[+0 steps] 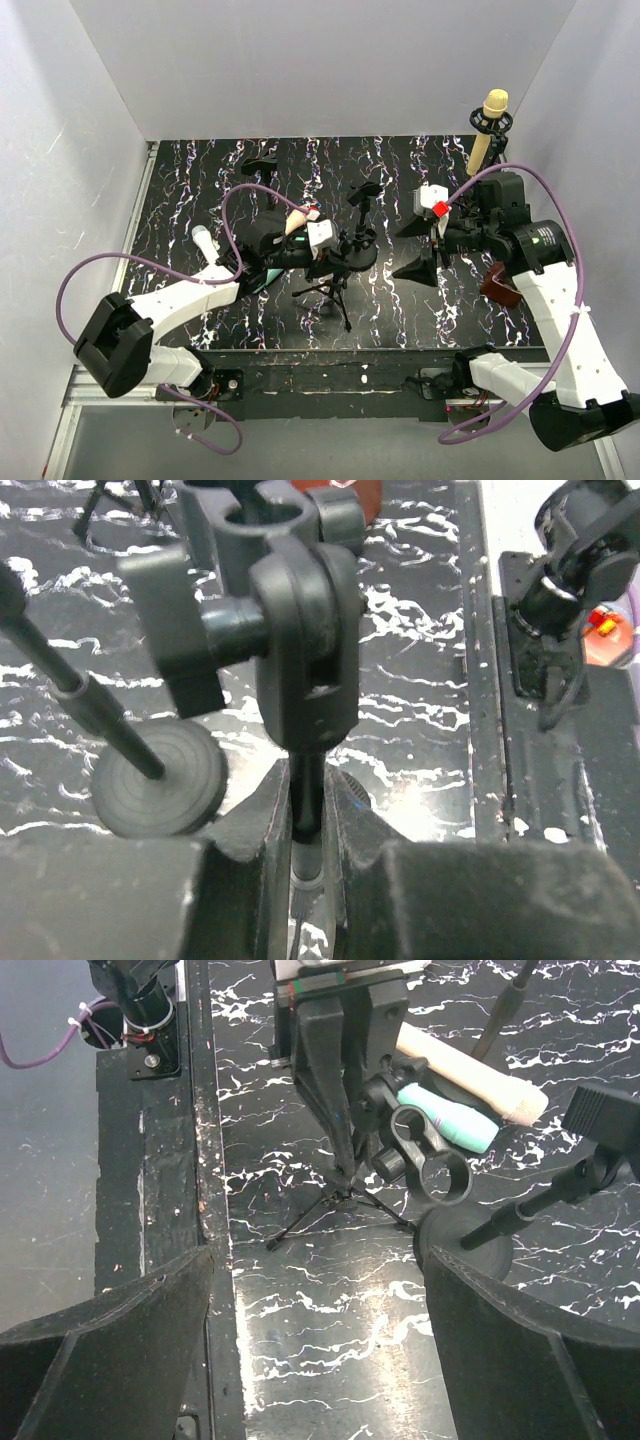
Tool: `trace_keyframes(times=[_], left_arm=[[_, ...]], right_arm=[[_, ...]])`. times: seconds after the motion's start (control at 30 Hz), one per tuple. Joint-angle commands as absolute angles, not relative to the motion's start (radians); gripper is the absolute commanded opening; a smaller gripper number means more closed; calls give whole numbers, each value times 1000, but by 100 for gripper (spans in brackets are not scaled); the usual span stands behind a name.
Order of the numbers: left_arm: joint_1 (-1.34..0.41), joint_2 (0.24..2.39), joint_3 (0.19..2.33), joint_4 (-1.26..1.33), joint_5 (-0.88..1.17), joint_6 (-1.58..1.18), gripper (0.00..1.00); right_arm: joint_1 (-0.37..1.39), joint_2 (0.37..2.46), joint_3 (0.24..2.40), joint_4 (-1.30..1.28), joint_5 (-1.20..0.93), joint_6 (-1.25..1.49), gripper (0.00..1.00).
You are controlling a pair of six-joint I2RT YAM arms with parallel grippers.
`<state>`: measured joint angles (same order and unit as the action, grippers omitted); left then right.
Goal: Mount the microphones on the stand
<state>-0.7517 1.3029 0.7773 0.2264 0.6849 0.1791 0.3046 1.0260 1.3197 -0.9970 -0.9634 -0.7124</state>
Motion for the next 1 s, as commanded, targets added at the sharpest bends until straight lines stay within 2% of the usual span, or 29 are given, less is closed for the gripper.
trace_keyframes(times=[0.0,0.1,0.13,0.23,0.37,0.4,0.63,0.67,0.7,0.87,0.97], left_arm=[[-738,1292,735,356,753,138,0],[-738,1263,692,342,718,144,0],[-738,1247,672,342,704,144,7],[-736,1204,618,356,666,127,38],[-736,1148,583,362,617,92,62],[-735,1137,575,362,598,86,67],[-736,1011,595,235,529,52,80],[-736,985,604,197,509,43,94],[-736,951,612,148,477,34,98],[-723,812,682,-160,189,-153,98],[-701,773,729,-311,76,-270,98]], right_arm=[[267,988,1269,-942,-1020,-661,92],[249,974,1246,-927,-1031,-647,92],[244,973,1241,-923,-1035,-644,92],[236,965,1224,-919,-1043,-638,92],[229,966,1210,-917,-1048,-638,92],[227,966,1209,-916,-1049,-638,92],[206,956,1189,-923,-1045,-647,92],[203,951,1183,-926,-1043,-650,92],[199,948,1175,-930,-1040,-655,92],[176,914,1097,-933,-1011,-637,98],[163,882,1039,-920,-988,-618,98]])
